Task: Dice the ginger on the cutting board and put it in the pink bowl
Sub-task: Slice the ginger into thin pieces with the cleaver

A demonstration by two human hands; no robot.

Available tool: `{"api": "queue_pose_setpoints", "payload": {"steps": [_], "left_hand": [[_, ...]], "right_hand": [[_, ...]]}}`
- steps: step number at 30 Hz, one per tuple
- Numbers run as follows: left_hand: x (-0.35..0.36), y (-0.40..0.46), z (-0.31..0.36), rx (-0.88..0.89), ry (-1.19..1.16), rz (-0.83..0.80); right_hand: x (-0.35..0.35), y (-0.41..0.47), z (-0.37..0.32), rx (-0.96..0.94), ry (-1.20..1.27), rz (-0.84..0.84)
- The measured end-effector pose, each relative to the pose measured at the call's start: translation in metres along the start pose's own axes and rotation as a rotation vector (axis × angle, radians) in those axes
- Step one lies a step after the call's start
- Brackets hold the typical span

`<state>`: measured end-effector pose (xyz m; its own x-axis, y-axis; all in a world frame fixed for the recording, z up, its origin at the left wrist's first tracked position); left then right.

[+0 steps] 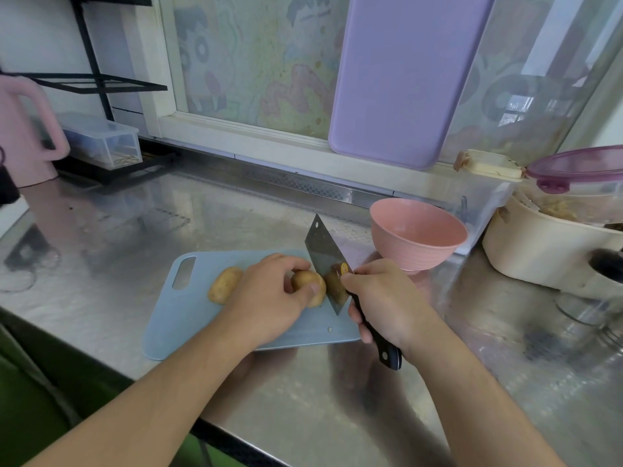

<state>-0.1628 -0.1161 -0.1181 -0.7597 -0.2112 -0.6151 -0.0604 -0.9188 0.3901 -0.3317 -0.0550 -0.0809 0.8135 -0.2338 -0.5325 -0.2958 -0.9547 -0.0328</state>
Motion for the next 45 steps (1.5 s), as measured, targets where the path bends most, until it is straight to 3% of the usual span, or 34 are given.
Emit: {"api": "queue_pose_setpoints", "payload": {"steps": [4, 12, 45], "left_hand": [[0.002, -0.001, 0.004, 0.048, 0.052, -0.041], [-0.001, 0.008, 0.002, -0.024, 0.089, -0.108], [-0.002, -0.007, 0.001, 0.077, 0.030, -0.030]], "right_hand": [[0.001, 0.000, 0.000, 0.001, -0.005, 0.002], [0.000, 0.000, 0.000, 0.005, -0.014, 0.006], [-0.003, -0.004, -0.003, 0.055, 0.037, 0.030]]}}
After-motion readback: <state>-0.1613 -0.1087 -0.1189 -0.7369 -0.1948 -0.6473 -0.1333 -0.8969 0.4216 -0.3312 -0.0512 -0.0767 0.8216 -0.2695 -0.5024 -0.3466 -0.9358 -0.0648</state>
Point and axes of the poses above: each hand's wrist, its own y-axis towards the middle knuckle, its own x-axis out of the palm, z = x × y, the point moved 6 cm from there along y, towards the middle knuckle, and after that the axes turned 10 degrees about z, right-handed, at the moved point
